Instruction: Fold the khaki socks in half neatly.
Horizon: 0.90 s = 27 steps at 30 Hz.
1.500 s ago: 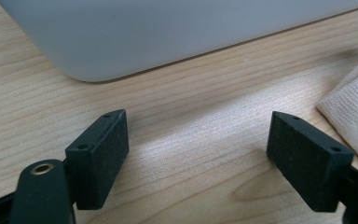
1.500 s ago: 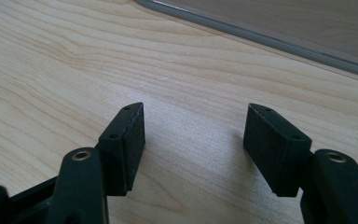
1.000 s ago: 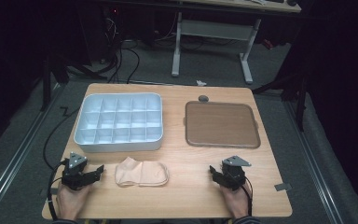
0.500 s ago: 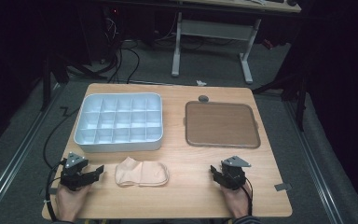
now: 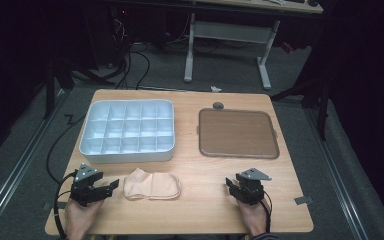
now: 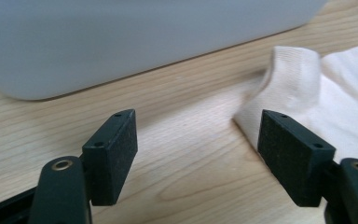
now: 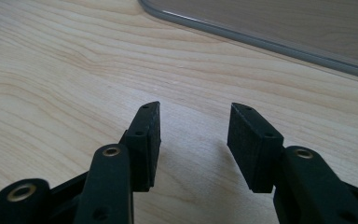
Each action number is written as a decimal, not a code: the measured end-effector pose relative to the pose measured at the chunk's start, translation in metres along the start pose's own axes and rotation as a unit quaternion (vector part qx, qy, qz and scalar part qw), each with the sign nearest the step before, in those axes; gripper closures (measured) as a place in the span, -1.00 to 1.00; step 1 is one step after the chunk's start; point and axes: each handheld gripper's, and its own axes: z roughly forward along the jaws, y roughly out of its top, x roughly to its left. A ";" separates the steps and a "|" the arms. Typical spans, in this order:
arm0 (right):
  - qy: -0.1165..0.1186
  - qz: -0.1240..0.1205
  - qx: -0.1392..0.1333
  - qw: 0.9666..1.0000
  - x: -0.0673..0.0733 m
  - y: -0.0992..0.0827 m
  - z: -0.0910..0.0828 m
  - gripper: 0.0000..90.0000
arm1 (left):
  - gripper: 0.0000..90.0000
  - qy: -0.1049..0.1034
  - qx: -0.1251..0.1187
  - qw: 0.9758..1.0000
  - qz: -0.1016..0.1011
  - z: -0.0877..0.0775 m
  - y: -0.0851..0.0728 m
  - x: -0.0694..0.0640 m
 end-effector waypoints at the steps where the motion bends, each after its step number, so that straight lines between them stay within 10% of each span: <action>1: 0.003 0.000 0.000 1.000 0.001 0.000 0.000 0.21 | -0.35 -0.004 0.000 1.000 0.001 0.000 0.000 -0.002; 27: 0.072 -0.042 -0.022 0.996 0.048 0.013 -0.009 0.24 | -0.39 -0.062 0.009 0.998 0.020 0.014 0.003 -0.041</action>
